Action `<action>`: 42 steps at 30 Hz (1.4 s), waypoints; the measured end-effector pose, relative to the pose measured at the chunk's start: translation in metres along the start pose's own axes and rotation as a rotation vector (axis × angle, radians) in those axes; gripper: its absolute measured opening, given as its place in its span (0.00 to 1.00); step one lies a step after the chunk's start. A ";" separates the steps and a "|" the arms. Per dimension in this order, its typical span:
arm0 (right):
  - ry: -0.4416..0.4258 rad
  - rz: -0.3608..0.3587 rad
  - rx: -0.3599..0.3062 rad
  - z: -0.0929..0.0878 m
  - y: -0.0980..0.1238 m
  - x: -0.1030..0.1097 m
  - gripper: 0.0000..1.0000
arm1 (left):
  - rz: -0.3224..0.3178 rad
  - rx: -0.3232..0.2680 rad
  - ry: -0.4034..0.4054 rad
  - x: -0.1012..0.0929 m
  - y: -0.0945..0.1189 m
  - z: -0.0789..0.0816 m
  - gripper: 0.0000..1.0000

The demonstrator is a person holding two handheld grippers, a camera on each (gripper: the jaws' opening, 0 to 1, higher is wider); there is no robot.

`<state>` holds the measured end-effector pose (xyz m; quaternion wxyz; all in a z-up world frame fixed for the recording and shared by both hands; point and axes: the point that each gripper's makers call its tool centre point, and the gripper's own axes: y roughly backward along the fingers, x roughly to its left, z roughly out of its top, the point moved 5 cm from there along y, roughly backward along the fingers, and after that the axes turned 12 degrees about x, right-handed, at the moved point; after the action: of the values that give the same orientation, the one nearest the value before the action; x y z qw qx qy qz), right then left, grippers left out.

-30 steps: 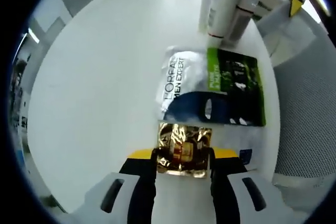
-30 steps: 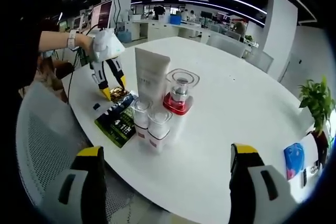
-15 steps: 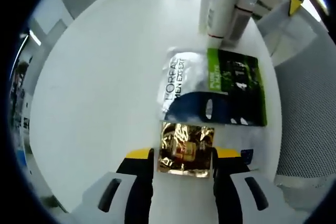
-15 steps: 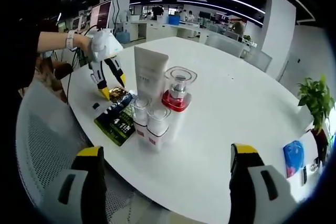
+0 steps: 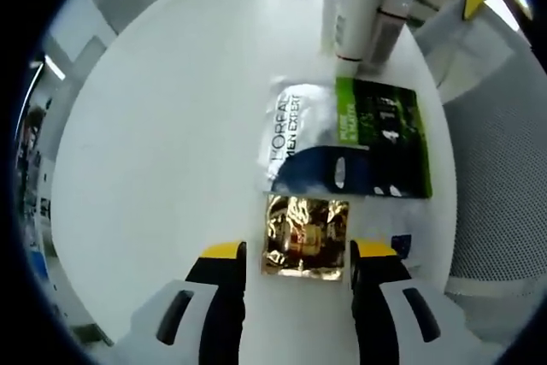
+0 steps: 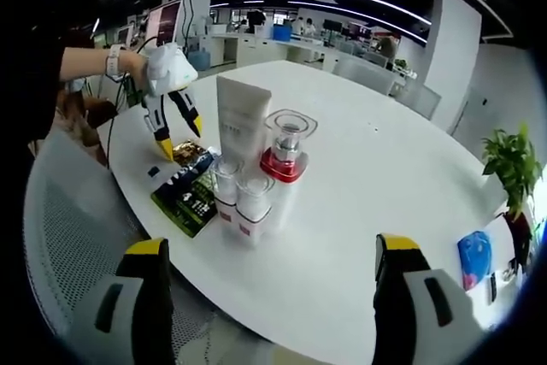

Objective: Arrange the skincare products in the storage area until every visible bottle or jar stands upright without overlapping.

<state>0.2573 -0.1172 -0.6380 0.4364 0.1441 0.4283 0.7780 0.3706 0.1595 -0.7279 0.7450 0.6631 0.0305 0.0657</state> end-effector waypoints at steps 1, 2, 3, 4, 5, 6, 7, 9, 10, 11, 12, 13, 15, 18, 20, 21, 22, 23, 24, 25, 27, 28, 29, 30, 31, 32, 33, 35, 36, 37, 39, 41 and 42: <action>0.002 0.002 0.000 0.000 0.000 0.000 1.00 | 0.002 0.001 -0.003 -0.001 0.001 0.000 0.47; 0.003 0.004 -0.003 0.001 0.000 0.001 1.00 | 0.008 0.000 -0.004 -0.001 0.003 -0.001 0.47; 0.003 0.006 -0.006 0.002 0.000 0.002 1.00 | 0.011 -0.006 -0.003 -0.001 0.005 -0.001 0.48; 0.003 0.012 -0.011 0.003 0.000 0.002 1.00 | 0.013 -0.024 0.011 -0.002 0.008 0.001 0.49; 0.002 0.014 -0.013 0.003 0.001 0.003 1.00 | 0.011 -0.037 0.026 -0.002 0.010 0.002 0.49; 0.004 0.016 -0.017 0.004 0.001 0.003 1.00 | 0.010 -0.052 0.036 -0.003 0.013 0.002 0.50; 0.005 0.016 -0.018 0.004 0.001 0.003 1.00 | 0.012 -0.062 0.043 -0.004 0.015 0.003 0.50; 0.011 0.016 -0.018 0.005 0.002 0.004 1.00 | 0.018 -0.075 0.052 -0.004 0.019 0.004 0.51; 0.014 0.015 -0.018 0.005 0.002 0.004 1.00 | 0.027 -0.091 0.068 -0.004 0.023 0.005 0.51; 0.016 0.015 -0.019 0.005 0.002 0.004 1.00 | 0.032 -0.104 0.076 -0.004 0.026 0.006 0.51; 0.018 0.015 -0.020 0.006 0.003 0.004 1.00 | 0.037 -0.123 0.087 -0.005 0.031 0.007 0.52; 0.019 0.016 -0.021 0.006 0.003 0.004 1.00 | 0.041 -0.133 0.095 -0.005 0.033 0.007 0.52; 0.022 0.018 -0.024 0.007 0.004 0.005 1.00 | 0.056 -0.165 0.123 -0.006 0.041 0.010 0.53; 0.031 0.019 -0.026 0.008 0.005 0.006 1.00 | 0.084 -0.202 0.146 -0.009 0.050 0.011 0.56; 0.036 0.021 -0.029 0.009 0.006 0.008 1.00 | 0.097 -0.220 0.156 -0.011 0.055 0.011 0.58; 0.038 0.021 -0.030 0.009 0.006 0.008 1.00 | 0.100 -0.229 0.165 -0.012 0.057 0.011 0.59; 0.041 0.022 -0.030 0.010 0.007 0.008 1.00 | 0.105 -0.243 0.172 -0.013 0.060 0.011 0.60; 0.043 0.022 -0.030 0.010 0.007 0.008 1.00 | 0.111 -0.250 0.176 -0.014 0.062 0.011 0.60; 0.045 0.021 -0.031 0.010 0.008 0.009 1.00 | 0.123 -0.266 0.187 -0.015 0.066 0.010 0.61; 0.047 0.021 -0.032 0.010 0.008 0.009 1.00 | 0.130 -0.274 0.195 -0.016 0.068 0.010 0.61; 0.050 0.022 -0.037 0.012 0.009 0.009 1.00 | 0.153 -0.299 0.219 -0.017 0.073 0.009 0.63; 0.052 0.022 -0.041 0.013 0.010 0.010 1.00 | 0.158 -0.305 0.229 -0.018 0.076 0.007 0.64; 0.053 0.024 -0.044 0.013 0.010 0.010 1.00 | 0.165 -0.312 0.239 -0.019 0.078 0.006 0.65; 0.054 0.024 -0.047 0.014 0.011 0.010 1.00 | 0.170 -0.324 0.254 -0.020 0.081 0.005 0.66; 0.059 0.022 -0.049 0.015 0.011 0.011 1.00 | 0.173 -0.329 0.258 -0.021 0.082 0.005 0.67; 0.062 0.020 -0.050 0.015 0.012 0.011 1.00 | 0.178 -0.338 0.265 -0.022 0.085 0.004 0.67; 0.065 0.019 -0.052 0.016 0.013 0.011 1.00 | 0.184 -0.353 0.275 -0.025 0.088 0.003 0.68; 0.066 0.020 -0.056 0.016 0.013 0.011 1.00 | 0.188 -0.382 0.294 -0.027 0.092 0.002 0.71; 0.066 0.022 -0.058 0.017 0.014 0.011 1.00 | 0.197 -0.409 0.308 -0.029 0.096 0.001 0.74; 0.067 0.022 -0.060 0.017 0.014 0.011 1.00 | 0.204 -0.425 0.319 -0.030 0.098 0.001 0.76; 0.069 0.024 -0.067 0.018 0.016 0.012 1.00 | 0.222 -0.465 0.357 -0.033 0.106 -0.002 0.79; 0.070 0.027 -0.072 0.019 0.017 0.013 1.00 | 0.235 -0.479 0.369 -0.035 0.111 -0.004 0.80; 0.072 0.028 -0.075 0.019 0.018 0.013 1.00 | 0.246 -0.487 0.375 -0.038 0.114 -0.006 0.81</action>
<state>0.2513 -0.1004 -0.6146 0.4151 0.1055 0.4122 0.8042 0.3261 0.1727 -0.6167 0.8495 0.4408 0.0702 0.2813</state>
